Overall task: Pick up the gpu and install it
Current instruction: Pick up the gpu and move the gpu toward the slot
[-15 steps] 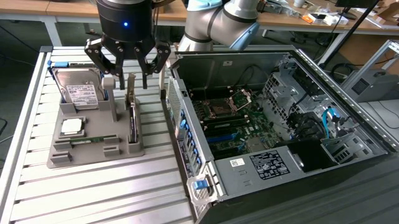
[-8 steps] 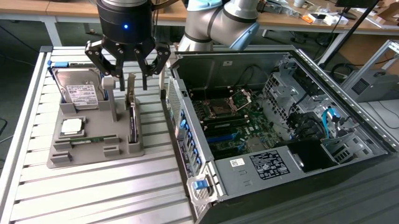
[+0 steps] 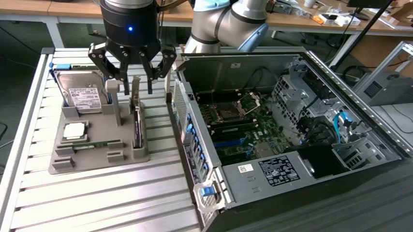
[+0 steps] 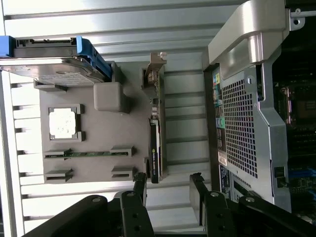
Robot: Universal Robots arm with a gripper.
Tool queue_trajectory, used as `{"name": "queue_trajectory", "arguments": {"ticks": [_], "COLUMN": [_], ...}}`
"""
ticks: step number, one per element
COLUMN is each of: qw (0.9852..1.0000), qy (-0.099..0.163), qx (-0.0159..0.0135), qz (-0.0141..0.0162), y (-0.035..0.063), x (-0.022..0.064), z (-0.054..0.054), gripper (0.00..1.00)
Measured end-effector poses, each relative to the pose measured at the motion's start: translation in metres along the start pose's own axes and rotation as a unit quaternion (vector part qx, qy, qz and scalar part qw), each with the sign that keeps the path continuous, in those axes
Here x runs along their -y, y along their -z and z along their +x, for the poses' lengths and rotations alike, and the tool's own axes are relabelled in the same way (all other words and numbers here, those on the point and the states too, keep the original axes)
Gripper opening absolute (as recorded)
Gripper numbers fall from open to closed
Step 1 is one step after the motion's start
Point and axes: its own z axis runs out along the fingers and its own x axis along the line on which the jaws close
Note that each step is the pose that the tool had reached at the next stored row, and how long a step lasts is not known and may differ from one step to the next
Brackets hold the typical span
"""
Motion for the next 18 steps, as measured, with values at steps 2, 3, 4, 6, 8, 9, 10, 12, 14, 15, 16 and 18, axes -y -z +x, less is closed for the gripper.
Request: {"name": "queue_trajectory", "arguments": {"ticks": [2,3,4,6,8,9,10,12,14,15,16,18], "qw": [1.0,1.0,1.0,1.0,1.0,1.0,1.0,1.0,1.0,1.0,1.0,1.0], "qy": [0.0,0.0,0.0,0.0,0.0,0.0,0.0,0.0,0.0,0.0,0.0,0.0], "qx": [0.0,0.0,0.0,0.0,0.0,0.0,0.0,0.0,0.0,0.0,0.0,0.0], "qz": [0.0,0.0,0.0,0.0,0.0,0.0,0.0,0.0,0.0,0.0,0.0,0.0], "y": [-0.0005,-0.0007,-0.0009,-0.0014,-0.0018,-0.0021,-0.0024,-0.0027,-0.0031,-0.0033,-0.0034,-0.0037], "x": [0.0,0.0001,0.0,0.0001,0.0001,0.0001,0.0001,0.0002,0.0002,0.0002,0.0002,0.0002], "z": [0.0,0.0,0.0,0.0001,0.0001,0.0002,0.0002,0.0003,0.0003,0.0003,0.0003,0.0004], "gripper": [0.48,0.48,0.48,0.48,0.48,0.48,0.48,0.48,0.48,0.48,0.48,0.48]}}
